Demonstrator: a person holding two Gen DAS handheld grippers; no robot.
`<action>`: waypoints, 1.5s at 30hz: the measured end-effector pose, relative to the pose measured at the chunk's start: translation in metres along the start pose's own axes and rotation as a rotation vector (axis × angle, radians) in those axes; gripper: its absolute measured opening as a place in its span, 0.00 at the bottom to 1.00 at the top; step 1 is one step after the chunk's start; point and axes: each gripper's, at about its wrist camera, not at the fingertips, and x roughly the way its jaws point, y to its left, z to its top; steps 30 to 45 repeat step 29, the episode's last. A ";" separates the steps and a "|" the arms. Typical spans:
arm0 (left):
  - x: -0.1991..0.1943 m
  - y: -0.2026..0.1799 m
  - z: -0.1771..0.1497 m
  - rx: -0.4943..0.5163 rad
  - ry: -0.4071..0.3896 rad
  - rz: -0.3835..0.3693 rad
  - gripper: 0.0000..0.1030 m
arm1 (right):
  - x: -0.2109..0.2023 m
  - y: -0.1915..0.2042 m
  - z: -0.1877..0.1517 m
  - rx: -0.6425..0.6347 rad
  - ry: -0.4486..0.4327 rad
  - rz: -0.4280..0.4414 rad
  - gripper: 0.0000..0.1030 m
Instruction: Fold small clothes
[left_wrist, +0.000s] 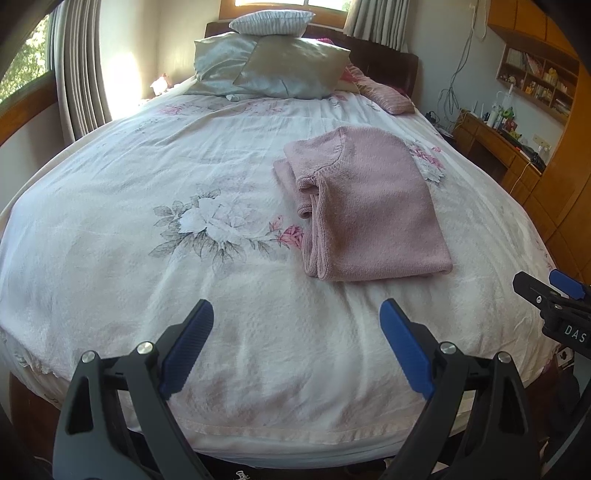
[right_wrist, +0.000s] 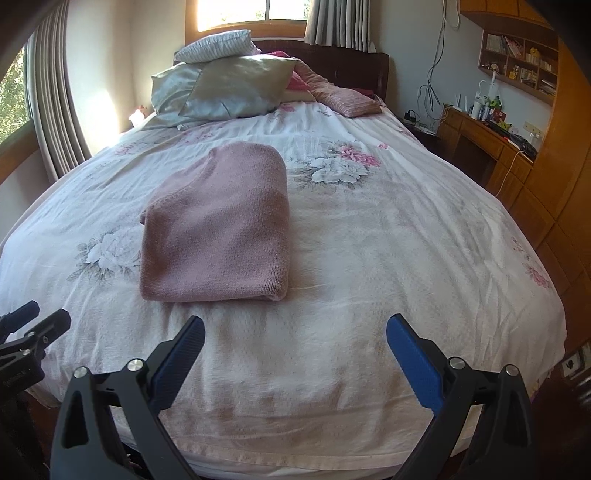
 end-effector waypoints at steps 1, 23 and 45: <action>0.000 0.000 0.000 0.002 -0.002 0.002 0.88 | 0.001 -0.001 0.000 0.001 0.002 -0.003 0.96; -0.005 -0.005 0.002 -0.003 -0.026 -0.013 0.88 | 0.013 -0.006 -0.001 0.022 0.021 -0.024 0.96; -0.007 -0.004 0.003 -0.003 -0.032 -0.015 0.88 | 0.010 -0.003 -0.002 0.023 0.019 -0.018 0.96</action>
